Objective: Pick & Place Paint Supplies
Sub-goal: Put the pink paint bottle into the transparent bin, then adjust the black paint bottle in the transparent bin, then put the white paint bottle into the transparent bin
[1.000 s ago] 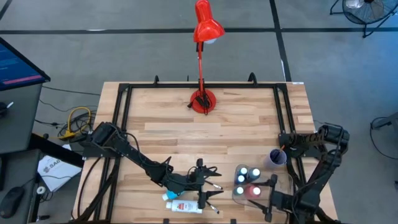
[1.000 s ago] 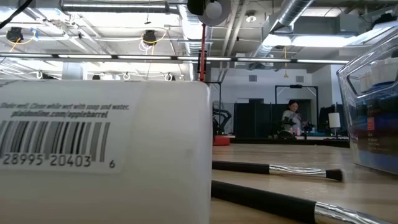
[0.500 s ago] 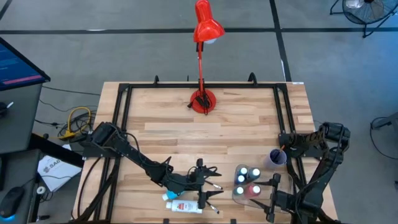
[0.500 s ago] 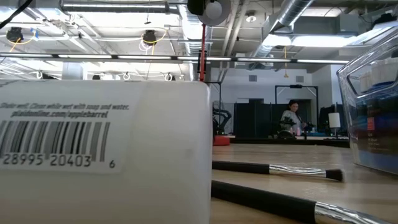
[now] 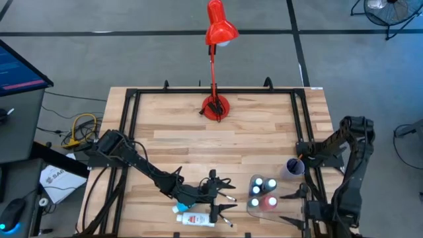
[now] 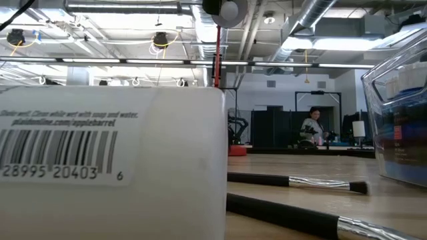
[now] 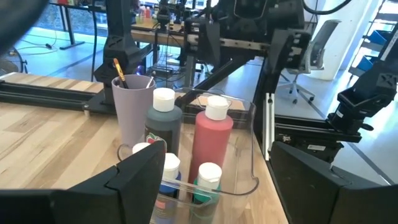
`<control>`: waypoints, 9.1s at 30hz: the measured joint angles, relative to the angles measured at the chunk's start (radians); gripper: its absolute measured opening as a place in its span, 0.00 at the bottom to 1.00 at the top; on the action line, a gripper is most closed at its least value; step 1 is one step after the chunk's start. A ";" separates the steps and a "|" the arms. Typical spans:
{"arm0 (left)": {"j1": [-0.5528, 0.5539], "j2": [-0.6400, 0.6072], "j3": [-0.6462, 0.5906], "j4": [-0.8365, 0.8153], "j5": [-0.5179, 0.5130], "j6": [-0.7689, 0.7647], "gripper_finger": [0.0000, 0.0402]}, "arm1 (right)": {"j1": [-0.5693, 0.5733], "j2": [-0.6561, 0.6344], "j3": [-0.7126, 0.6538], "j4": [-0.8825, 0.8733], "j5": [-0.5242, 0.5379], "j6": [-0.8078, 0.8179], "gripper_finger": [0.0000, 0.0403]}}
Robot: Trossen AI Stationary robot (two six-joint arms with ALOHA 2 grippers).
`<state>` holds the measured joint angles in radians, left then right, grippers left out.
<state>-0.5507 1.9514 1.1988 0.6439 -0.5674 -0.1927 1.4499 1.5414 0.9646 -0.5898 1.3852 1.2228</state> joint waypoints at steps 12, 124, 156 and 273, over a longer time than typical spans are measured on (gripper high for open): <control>0.000 0.000 0.000 0.000 0.000 -0.003 0.68 | -0.098 0.056 -0.001 -0.142 -0.312 0.185 0.75; 0.000 0.000 0.000 -0.009 0.000 -0.004 0.68 | -0.245 0.198 -0.007 -0.353 -0.665 0.477 0.01; 0.003 -0.021 0.000 -0.170 -0.010 -0.078 0.68 | -0.247 0.197 0.494 -0.836 -0.203 0.259 0.00; -0.135 -0.422 -0.278 -0.869 0.111 -0.629 0.66 | -0.593 0.198 0.324 0.319 -0.682 -0.712 0.71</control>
<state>-0.6857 1.5292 0.9207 -0.2254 -0.4565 -0.8215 0.8570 1.7397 1.2888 -0.2713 0.7031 0.5112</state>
